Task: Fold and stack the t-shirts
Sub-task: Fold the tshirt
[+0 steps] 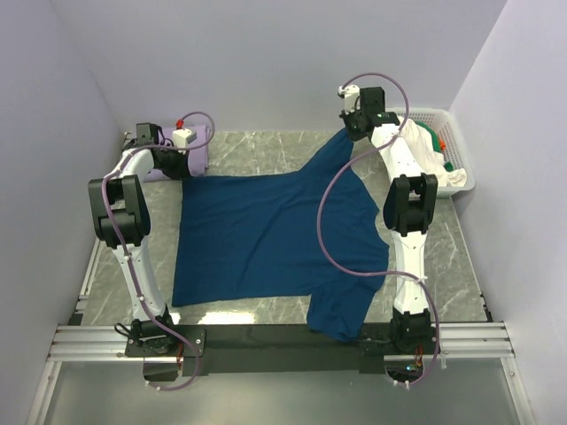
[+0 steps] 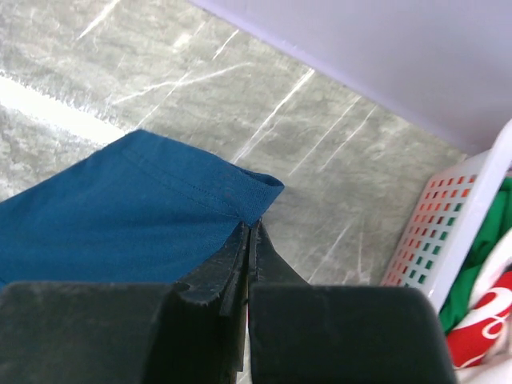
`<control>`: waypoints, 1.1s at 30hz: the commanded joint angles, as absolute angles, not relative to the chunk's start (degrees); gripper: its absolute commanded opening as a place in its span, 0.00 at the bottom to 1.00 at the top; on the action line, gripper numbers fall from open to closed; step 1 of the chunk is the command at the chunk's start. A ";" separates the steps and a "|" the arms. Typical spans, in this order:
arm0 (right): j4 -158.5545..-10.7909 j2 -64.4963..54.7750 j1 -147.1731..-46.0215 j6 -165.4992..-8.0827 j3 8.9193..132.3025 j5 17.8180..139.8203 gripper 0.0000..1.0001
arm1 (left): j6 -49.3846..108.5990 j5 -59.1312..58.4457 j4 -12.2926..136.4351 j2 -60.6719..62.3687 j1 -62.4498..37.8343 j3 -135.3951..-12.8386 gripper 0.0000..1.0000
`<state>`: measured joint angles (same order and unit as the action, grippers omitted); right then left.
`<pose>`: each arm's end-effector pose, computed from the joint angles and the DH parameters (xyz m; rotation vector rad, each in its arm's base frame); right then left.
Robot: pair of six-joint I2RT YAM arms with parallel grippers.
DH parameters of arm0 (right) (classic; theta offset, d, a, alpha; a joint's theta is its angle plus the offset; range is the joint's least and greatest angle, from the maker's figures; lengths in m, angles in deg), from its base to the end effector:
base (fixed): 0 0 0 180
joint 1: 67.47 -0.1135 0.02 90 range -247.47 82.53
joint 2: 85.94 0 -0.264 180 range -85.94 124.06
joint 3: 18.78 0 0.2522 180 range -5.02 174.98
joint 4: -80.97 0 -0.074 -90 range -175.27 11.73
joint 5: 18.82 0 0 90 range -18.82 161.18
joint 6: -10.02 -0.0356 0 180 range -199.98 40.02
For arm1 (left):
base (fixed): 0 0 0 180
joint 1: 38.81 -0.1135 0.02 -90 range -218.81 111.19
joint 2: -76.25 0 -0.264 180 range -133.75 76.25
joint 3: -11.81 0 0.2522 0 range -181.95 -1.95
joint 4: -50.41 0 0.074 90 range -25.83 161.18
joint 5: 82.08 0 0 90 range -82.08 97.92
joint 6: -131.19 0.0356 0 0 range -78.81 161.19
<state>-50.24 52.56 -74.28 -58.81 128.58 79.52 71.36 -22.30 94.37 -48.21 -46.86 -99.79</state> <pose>0.5462 0.0704 0.2572 -0.6204 2.1722 0.0315 0.4704 0.0484 0.1874 0.6514 2.3238 -0.3791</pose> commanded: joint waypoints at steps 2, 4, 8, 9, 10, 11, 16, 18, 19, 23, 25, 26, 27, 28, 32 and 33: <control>-54.16 46.34 -73.97 -57.04 130.33 78.47 0.00 | 71.07 -24.34 91.51 -46.88 -47.07 -101.27 0.01; -53.63 45.37 -73.89 -56.77 129.80 79.61 0.00 | 71.86 -24.69 91.25 -45.74 -47.16 -100.39 0.01; -52.66 41.42 -74.06 -56.25 125.16 82.25 0.00 | 73.53 -26.35 90.10 -42.49 -47.16 -96.18 0.01; -52.57 39.50 -73.98 -56.16 124.10 82.86 0.00 | 73.97 -26.45 89.93 -41.18 -47.16 -95.56 0.01; -52.57 38.43 -73.97 -55.98 123.13 83.39 0.00 | 74.58 -26.71 89.75 -40.47 -47.16 -94.86 0.01; -52.31 37.64 -73.89 -55.98 121.56 84.27 0.00 | 74.85 -26.80 89.84 -39.86 -47.16 -93.72 0.01; -48.98 33.33 -73.89 -55.37 119.43 87.08 0.00 | 77.66 -28.03 90.36 -35.20 -47.33 -90.37 0.01; -47.57 31.67 -73.97 -55.11 118.12 87.87 0.00 | 78.71 -28.12 90.98 -33.36 -47.42 -88.79 0.01; -46.95 31.13 -73.97 -54.84 117.50 88.23 0.00 | 79.76 -28.03 91.33 -32.82 -47.42 -88.17 0.01; -45.11 28.50 -73.97 -53.96 113.12 89.81 0.00 | 82.58 -28.20 91.51 -29.84 -47.60 -83.97 0.01; -44.75 26.83 -73.97 -53.26 111.18 90.42 0.00 | 84.50 -28.55 91.33 -27.64 -47.77 -82.03 0.01; -44.40 26.21 -73.97 -53.08 109.43 90.60 0.00 | 85.13 -28.82 91.42 -26.85 -47.86 -80.28 0.01; -44.22 25.08 -73.97 -52.99 108.63 90.95 0.00 | 85.74 -28.99 91.42 -25.45 -47.86 -79.39 0.01; -43.96 24.54 -73.97 -52.82 107.84 91.56 0.00 | 87.05 -29.08 91.60 -24.74 -47.95 -78.51 0.01; -42.47 21.64 -73.89 -52.47 104.06 92.79 0.00 | 89.96 -29.26 93.08 -22.10 -48.47 -74.64 0.01; -42.20 20.51 -73.89 -52.47 103.44 93.06 0.00 | 90.40 -29.52 93.44 -21.31 -48.56 -74.11 0.01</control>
